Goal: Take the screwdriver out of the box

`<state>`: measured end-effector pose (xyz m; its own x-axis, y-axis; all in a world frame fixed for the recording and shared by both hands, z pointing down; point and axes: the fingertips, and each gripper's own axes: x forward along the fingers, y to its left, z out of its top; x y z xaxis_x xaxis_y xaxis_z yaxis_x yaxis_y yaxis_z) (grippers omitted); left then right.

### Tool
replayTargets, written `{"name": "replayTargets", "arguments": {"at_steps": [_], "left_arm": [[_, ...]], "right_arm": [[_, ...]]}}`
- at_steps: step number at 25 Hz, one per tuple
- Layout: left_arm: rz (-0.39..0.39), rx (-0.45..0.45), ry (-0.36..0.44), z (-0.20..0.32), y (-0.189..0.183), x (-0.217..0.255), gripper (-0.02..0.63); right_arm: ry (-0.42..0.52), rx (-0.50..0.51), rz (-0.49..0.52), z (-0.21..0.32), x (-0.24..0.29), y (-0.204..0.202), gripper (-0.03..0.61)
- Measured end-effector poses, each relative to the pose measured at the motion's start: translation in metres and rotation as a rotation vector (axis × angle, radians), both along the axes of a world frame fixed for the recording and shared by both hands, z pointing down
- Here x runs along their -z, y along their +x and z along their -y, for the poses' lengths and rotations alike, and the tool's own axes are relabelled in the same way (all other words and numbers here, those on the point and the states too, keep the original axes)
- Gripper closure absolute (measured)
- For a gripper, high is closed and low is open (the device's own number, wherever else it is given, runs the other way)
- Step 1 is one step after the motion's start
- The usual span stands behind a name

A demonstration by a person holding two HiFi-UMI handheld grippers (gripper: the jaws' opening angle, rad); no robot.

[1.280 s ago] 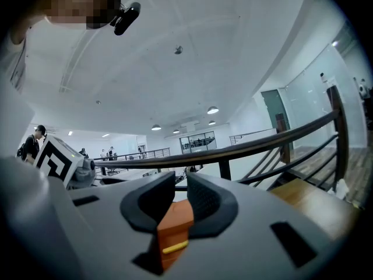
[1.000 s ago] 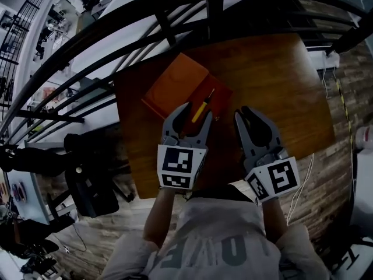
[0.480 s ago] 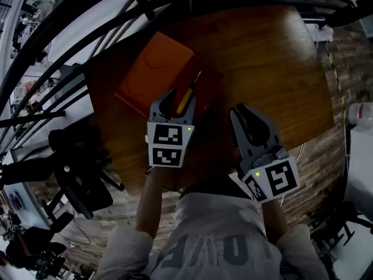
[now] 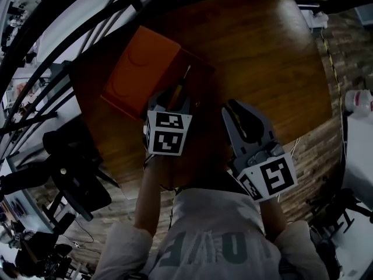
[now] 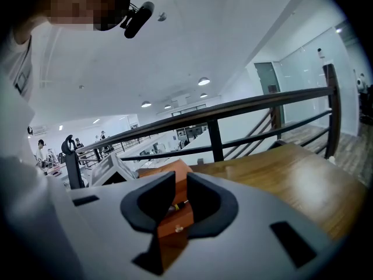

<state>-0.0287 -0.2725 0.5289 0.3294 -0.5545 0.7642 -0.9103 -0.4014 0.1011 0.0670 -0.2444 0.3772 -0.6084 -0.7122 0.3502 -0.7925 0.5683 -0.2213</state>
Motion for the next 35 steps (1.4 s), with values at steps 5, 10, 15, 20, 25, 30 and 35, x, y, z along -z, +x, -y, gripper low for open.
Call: {"name": "replayTargets", "arguments": {"at_steps": [5,10,15,20,25,30,35], "left_arm": [[0.033,0.014,-0.040,0.000,-0.001,-0.015,0.438],[0.076,0.013,-0.061,0.000,0.002,-0.024,0.456],[0.093,0.028,-0.096,0.000,-0.006,-0.029,0.456],[0.116,0.014,-0.143,-0.001,-0.004,-0.038,0.465],[0.156,0.018,-0.152,-0.002,-0.011,-0.038,0.505],[0.144,0.020,-0.160,0.000,-0.012,-0.039,0.511],[0.138,0.004,-0.176,0.001,-0.013,-0.040,0.526]], "right_arm": [[-0.021,0.005,0.003,0.002,-0.006,-0.003,0.517],[-0.034,0.006,0.021,0.004,-0.010,-0.009,0.517],[-0.038,0.010,0.034,0.007,-0.011,-0.013,0.517],[-0.053,0.015,0.039,0.010,-0.017,-0.013,0.517],[-0.067,0.026,0.045,0.008,-0.017,-0.020,0.517],[-0.070,0.031,0.045,0.010,-0.019,-0.023,0.517],[-0.067,0.032,0.046,0.010,-0.017,-0.025,0.517]]}}
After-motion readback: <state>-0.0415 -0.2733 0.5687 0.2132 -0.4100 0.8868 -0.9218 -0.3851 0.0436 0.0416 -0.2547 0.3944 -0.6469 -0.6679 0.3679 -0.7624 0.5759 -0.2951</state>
